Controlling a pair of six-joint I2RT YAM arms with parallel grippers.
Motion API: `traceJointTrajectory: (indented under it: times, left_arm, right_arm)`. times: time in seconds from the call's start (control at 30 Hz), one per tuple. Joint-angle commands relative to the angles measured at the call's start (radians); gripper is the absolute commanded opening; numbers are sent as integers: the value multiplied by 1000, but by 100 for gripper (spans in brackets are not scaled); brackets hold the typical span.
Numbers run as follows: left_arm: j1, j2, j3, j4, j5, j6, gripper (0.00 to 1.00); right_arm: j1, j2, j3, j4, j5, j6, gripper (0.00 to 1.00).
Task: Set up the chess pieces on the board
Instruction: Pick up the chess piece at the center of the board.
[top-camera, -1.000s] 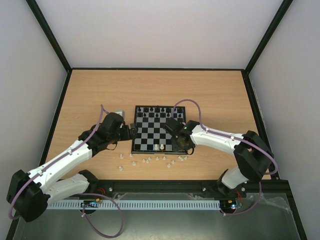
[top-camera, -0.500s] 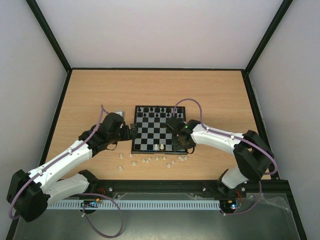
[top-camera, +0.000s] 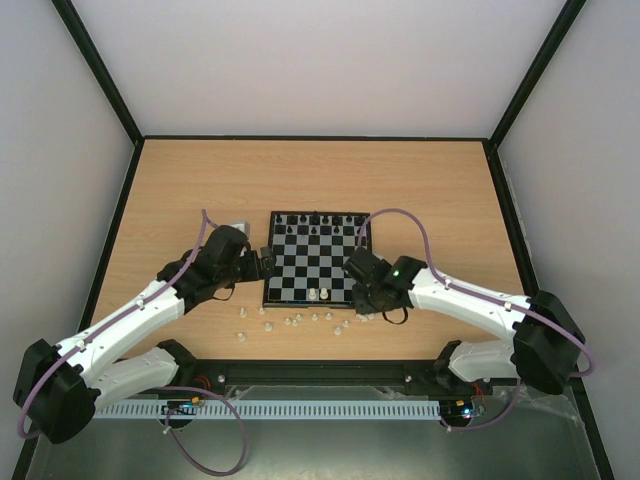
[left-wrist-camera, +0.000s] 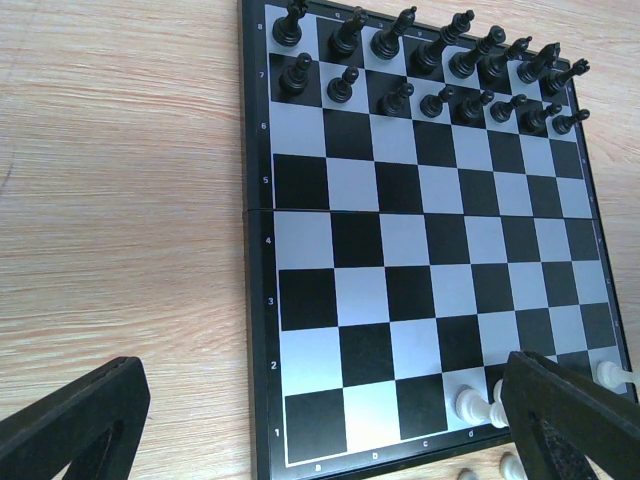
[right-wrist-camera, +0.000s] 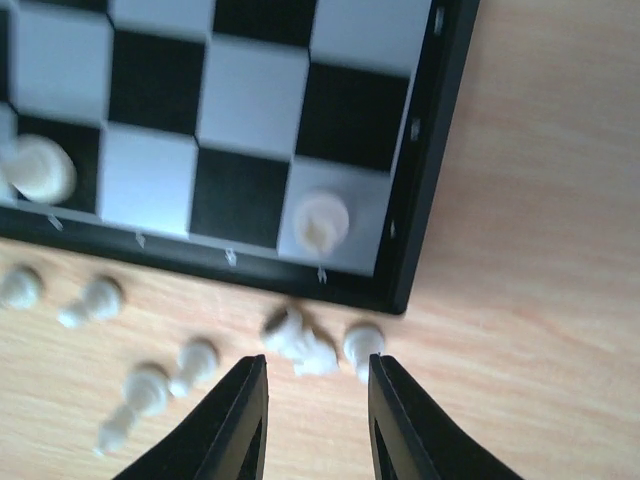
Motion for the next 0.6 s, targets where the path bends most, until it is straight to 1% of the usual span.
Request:
traceJointTrajectory:
  times: [0.0,0.27,0.57]
  left_arm:
    - [-4,-11,-13,9,-5,0,100]
    - [-4,-10,-7,7,-1,4,99]
    - [-4,-16,-8,2,-5,2,99]
  right_arm:
    - [50,-28,-100,-48,-36,98,29]
    - [61,-16,-155,-21,-8,140,28]
    - [60,60,-127,16,27,128,27]
